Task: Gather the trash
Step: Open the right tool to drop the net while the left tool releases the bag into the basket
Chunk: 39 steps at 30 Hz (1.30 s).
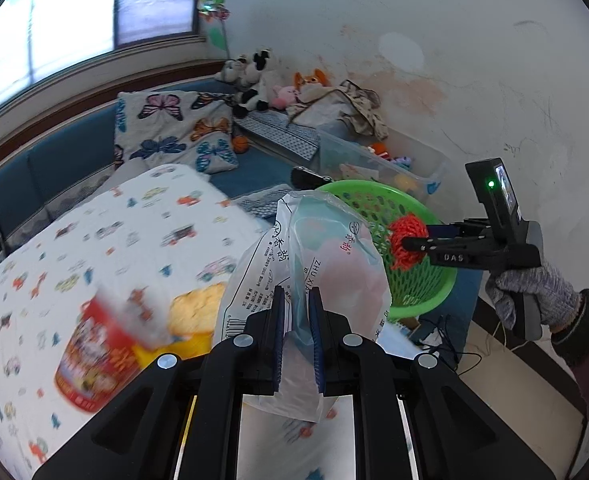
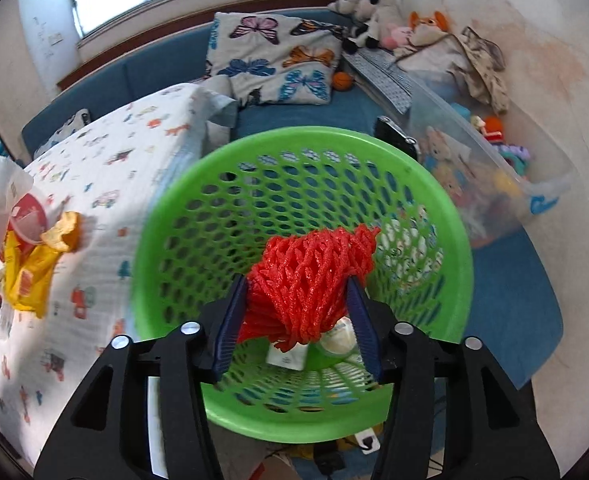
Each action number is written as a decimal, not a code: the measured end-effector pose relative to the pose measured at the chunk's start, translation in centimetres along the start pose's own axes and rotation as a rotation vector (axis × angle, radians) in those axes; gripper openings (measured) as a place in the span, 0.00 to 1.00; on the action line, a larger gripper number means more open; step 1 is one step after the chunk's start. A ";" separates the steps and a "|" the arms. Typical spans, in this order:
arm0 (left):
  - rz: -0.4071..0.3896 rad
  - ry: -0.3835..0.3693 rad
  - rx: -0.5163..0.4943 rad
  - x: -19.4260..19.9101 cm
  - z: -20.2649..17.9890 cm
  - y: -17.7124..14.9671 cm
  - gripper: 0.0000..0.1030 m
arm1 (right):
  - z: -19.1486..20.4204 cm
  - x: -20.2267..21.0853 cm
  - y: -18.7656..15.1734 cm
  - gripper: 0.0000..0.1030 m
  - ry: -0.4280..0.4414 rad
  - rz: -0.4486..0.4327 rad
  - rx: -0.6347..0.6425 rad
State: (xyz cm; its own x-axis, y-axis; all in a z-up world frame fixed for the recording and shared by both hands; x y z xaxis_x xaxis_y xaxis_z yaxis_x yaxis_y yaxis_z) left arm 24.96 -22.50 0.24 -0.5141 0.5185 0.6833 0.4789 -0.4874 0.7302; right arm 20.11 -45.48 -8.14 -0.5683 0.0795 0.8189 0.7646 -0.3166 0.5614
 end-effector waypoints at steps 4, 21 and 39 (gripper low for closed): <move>0.019 -0.012 -0.030 -2.2 -1.6 1.5 0.12 | -1.4 -0.2 0.0 0.60 -0.007 0.001 -0.021; 0.112 -0.054 -0.082 -10.7 -6.6 5.0 0.12 | -4.5 4.8 1.5 0.68 -0.002 -0.078 0.002; 0.165 -0.064 -0.097 -13.7 -8.2 4.6 0.12 | -5.7 4.8 1.1 0.69 0.003 -0.080 -0.025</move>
Point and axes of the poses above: each gripper's, at about its wrist camera, not at the fingertips, and x roughly against the way its jaws point, z to its left, y to its top, the point moved 7 cm from there along -x, roughly the way its jaws point, and after that the axes turned 6 degrees about -x, right-handed, at the moved point
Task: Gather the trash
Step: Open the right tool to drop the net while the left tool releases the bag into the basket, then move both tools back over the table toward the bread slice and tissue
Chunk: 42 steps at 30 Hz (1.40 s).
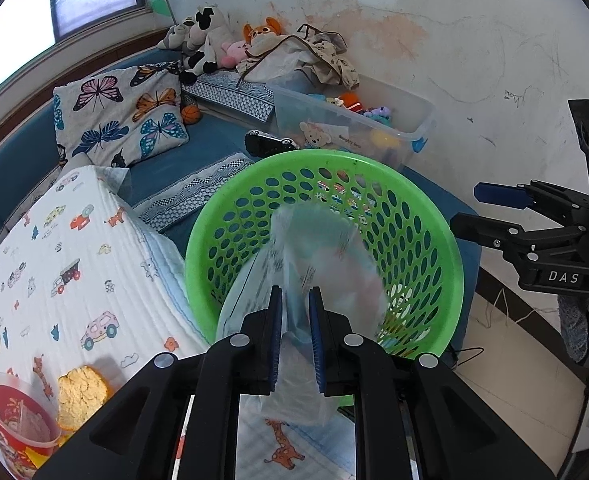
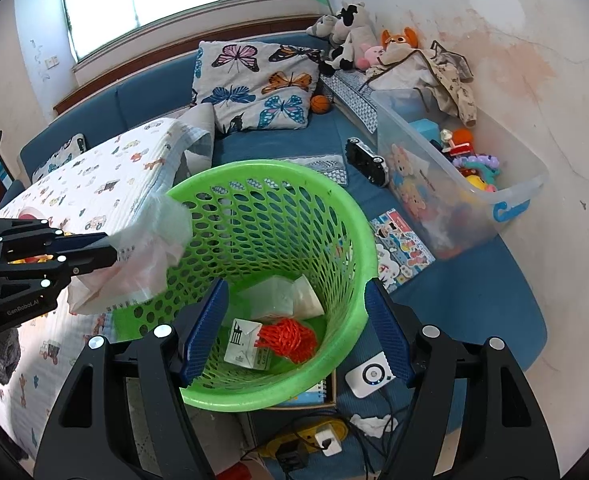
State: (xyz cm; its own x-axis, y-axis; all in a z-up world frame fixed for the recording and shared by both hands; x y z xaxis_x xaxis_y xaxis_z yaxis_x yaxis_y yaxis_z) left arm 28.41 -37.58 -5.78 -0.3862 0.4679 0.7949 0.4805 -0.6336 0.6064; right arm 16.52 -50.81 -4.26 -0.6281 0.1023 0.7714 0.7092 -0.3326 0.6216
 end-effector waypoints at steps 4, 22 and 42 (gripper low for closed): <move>-0.004 -0.012 0.002 0.0 -0.2 0.1 0.16 | -0.1 0.1 0.0 0.69 -0.001 0.001 0.000; -0.084 0.005 0.033 5.1 0.8 -1.9 0.34 | 1.7 2.0 -0.4 0.72 0.011 -0.029 0.029; -0.170 0.159 0.149 15.7 7.6 -11.4 0.46 | 12.5 3.2 -2.1 0.77 0.117 -0.043 0.161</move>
Point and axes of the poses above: each gripper's, at about its wrist camera, not at the fingertips, and x roughly against the way its jaws point, z to its left, y to its top, the point moved 7 cm from there along -x, roughly the way its jaws point, and after that the axes turned 6 degrees about -x, right-handed, at the moved point
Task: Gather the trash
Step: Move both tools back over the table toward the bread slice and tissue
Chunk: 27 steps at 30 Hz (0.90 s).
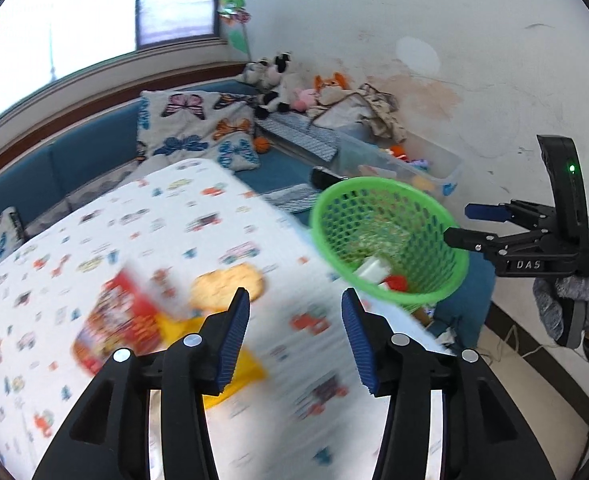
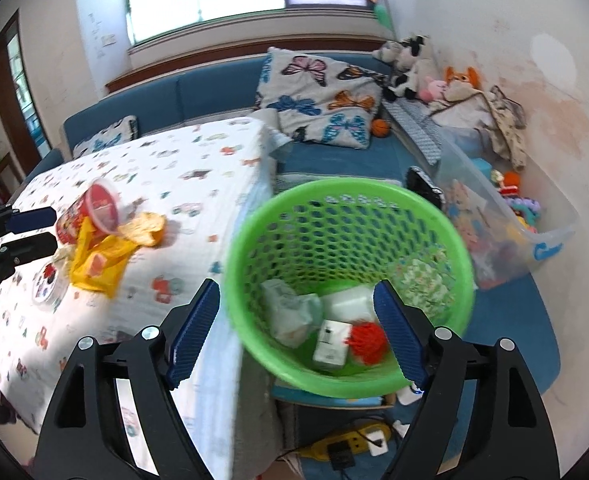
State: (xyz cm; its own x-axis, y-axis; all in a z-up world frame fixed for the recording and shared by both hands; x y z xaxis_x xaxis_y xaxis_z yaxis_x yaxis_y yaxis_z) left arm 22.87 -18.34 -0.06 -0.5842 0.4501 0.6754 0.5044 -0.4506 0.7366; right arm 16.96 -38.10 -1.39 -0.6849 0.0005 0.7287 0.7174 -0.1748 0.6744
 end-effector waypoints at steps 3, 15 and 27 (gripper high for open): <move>0.001 0.034 0.017 1.5 1.7 -1.9 0.48 | 2.0 -0.4 -0.2 0.77 0.022 0.005 0.023; 0.029 0.132 0.142 5.1 7.6 -9.3 0.48 | 10.0 -3.2 -0.4 0.77 0.119 0.046 0.112; 0.072 0.170 0.217 5.2 11.0 -13.8 0.49 | 14.5 -7.8 -0.6 0.71 0.166 0.107 0.132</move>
Point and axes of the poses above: each gripper's, at about its wrist camera, not at the fingertips, and x roughly against the way its jaws point, z to its left, y to its top, the point moved 7 cm from there along -x, roughly the way its jaws point, and after that the axes turned 6 degrees about -x, right-handed, at the moved point
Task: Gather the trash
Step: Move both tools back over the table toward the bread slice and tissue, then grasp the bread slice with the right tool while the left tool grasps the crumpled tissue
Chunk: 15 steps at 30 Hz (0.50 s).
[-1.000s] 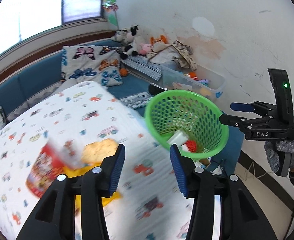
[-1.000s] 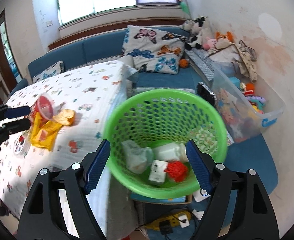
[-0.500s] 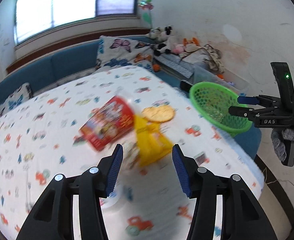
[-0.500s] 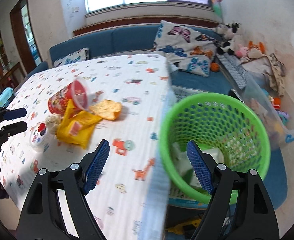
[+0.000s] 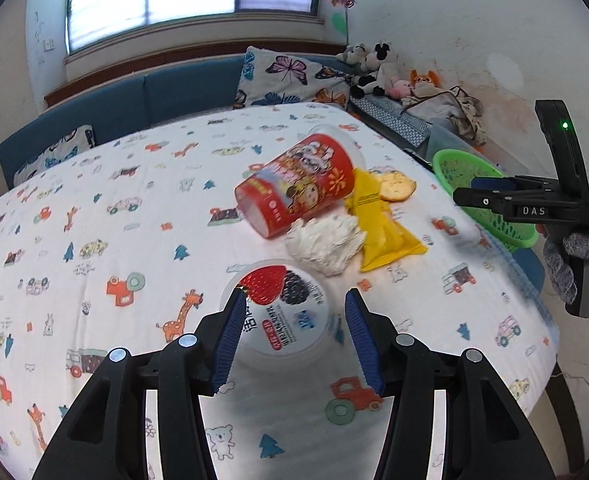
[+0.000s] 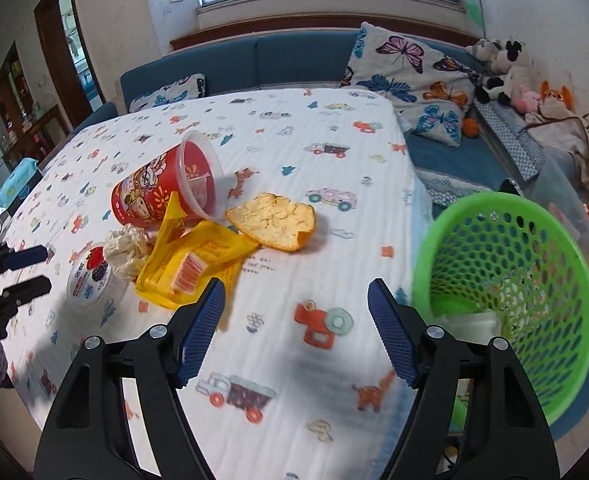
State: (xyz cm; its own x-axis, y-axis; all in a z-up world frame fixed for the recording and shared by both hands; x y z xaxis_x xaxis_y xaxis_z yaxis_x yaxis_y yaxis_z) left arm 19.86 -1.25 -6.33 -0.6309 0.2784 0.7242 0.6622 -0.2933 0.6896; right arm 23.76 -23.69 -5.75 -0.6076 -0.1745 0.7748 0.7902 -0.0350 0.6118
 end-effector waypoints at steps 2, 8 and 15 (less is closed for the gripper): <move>0.011 -0.003 0.001 -0.5 0.1 -0.1 0.50 | 0.0 -0.6 0.2 0.69 0.004 0.007 -0.010; 0.023 -0.028 -0.036 -2.0 -0.6 0.6 0.54 | -0.6 -2.5 0.7 0.63 0.005 0.031 -0.038; 0.022 -0.050 -0.090 -3.9 -1.7 2.7 0.54 | -1.1 -4.0 1.5 0.56 0.017 0.041 -0.063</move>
State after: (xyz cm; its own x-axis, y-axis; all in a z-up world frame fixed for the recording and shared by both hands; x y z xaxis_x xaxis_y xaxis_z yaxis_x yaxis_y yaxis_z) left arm 23.43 -4.72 -7.34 -0.5939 0.3153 0.7401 0.6355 -0.3803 0.6720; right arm 27.48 -24.08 -8.06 -0.5738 -0.1939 0.7957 0.8181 -0.0898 0.5681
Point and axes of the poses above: each gripper's, at about its wrist camera, not at the fingertips, and x roughly against the way its jaws point, z to its left, y to its top, the point moved 7 cm from there along -x, roughly the way its jaws point, and after that the axes turned 6 degrees about -x, right-handed, at the moved point
